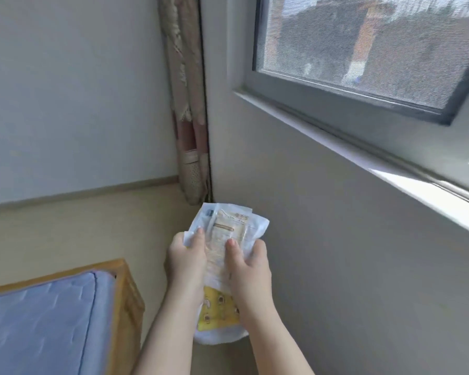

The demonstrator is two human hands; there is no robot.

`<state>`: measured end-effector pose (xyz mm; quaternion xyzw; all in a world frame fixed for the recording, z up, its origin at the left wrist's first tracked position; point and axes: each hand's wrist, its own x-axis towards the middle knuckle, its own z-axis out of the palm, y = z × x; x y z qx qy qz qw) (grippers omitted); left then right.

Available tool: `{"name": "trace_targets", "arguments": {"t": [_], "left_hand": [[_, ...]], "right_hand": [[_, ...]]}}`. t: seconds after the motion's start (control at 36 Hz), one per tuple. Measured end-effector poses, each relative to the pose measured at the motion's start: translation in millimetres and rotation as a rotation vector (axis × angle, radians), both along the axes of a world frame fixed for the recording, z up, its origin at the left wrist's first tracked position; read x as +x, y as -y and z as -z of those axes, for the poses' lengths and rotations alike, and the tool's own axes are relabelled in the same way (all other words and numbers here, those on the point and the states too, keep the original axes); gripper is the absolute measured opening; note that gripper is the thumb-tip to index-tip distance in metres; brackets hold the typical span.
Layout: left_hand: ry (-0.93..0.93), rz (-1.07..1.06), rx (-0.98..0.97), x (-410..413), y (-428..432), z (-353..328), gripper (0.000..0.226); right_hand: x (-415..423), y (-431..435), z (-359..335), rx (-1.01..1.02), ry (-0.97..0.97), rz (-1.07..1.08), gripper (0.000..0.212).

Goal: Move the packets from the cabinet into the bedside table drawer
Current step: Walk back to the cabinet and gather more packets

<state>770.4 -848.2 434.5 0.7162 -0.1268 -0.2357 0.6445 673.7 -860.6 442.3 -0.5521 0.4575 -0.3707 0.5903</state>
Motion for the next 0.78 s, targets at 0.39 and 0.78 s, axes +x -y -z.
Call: {"name": "trace_targets", "arguments": {"t": [0.39,0.78], "left_hand": [[-0.304,-0.161,-0.072,157,150,-21,0.010],[-0.299,-0.258,-0.050,415,234,-11,0.025]], "right_hand": [[169,192,-1,0.061,-0.005,-0.280,0.019],[431,295,-2,0.030,-0.065,-0.455,0.022]]}}
